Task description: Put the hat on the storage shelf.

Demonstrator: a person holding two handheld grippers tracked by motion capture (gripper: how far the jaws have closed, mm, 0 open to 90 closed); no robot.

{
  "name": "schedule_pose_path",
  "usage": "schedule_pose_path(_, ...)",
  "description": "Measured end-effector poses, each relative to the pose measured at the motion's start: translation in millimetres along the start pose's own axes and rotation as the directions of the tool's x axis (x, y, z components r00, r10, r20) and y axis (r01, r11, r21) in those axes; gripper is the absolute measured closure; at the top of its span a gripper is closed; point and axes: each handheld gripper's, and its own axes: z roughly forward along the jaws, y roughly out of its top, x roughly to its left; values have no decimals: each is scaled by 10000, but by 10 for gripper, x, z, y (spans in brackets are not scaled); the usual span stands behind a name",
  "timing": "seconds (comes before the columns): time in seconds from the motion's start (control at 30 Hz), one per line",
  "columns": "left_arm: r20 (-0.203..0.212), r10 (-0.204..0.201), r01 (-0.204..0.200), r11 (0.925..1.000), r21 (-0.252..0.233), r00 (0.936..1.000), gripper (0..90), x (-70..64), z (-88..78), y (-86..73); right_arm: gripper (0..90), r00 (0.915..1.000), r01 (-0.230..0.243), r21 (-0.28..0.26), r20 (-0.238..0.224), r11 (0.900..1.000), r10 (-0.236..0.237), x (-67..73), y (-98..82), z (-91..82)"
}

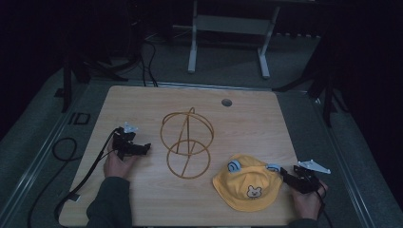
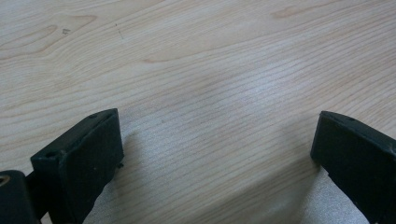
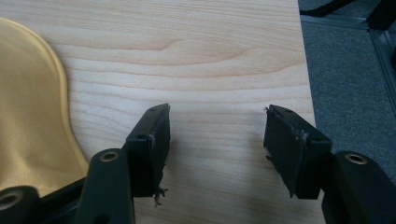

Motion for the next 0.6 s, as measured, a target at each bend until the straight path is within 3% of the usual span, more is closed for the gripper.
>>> schedule_pose_path(0.47, -17, -19, 19, 10000, -2, 10000, 22, -1, 1, 1, 405, 9988, 317, 12, -367, 9995, -317, 2, 2, 0)
schedule_pose_path(0.6, -26, -9, 9, 10000, -4, 10000, 22, 1, 2, 2, 413, 9976, 463, 360, -538, 9983, -444, -6, 49, 2)
